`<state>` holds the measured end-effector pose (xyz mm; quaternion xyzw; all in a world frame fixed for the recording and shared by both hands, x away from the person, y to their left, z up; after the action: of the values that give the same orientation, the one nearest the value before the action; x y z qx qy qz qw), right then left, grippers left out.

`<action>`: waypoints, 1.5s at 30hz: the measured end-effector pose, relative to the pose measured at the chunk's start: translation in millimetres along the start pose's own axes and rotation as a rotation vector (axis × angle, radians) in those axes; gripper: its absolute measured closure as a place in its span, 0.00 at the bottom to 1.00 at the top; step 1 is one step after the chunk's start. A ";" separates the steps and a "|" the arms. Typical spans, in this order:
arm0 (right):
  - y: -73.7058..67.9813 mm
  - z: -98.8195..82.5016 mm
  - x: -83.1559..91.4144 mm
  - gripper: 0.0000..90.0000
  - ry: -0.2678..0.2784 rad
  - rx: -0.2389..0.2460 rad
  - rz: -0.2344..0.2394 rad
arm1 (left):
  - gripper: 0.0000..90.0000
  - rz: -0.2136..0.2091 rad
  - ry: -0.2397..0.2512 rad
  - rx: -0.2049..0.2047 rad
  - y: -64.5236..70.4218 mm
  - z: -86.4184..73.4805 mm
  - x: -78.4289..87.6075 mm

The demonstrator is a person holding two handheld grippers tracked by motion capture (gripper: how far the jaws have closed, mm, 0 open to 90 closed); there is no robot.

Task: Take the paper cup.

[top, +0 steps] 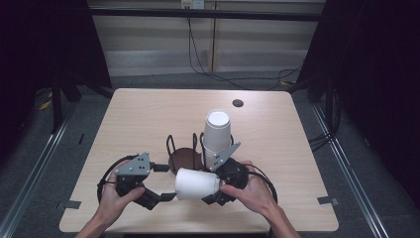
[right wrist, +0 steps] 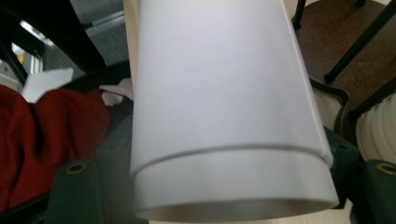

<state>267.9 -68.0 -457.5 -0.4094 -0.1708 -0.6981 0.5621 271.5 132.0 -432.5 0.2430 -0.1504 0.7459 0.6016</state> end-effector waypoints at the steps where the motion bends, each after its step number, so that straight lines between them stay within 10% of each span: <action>1: 1.1 -0.7 1.3 0.29 0.022 -0.017 0.015 | 0.18 0.011 0.012 0.014 -2.6 -0.6 0.8; 29: 1.3 10.8 6.8 0.29 0.333 0.008 0.105 | 0.17 -0.027 0.204 0.072 -1.7 1.0 2.1; 45: -15.6 20.3 3.0 0.29 0.303 0.103 0.137 | 0.00 -0.061 0.198 0.030 8.0 5.0 -13.3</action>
<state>261.1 -51.0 -439.5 -0.2808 -0.0915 -0.7021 0.6480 266.8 116.5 -435.0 0.1816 -0.0718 0.7498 0.6323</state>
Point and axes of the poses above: each handheld gripper's, and its own axes: x roughly backward along the jaws, z roughly out of its top, y roughly to its right, the point moved 6 cm from there along -x, roughly forward along the jaws, and after that the axes turned 1 degree about -y, right-handed, at the moved point
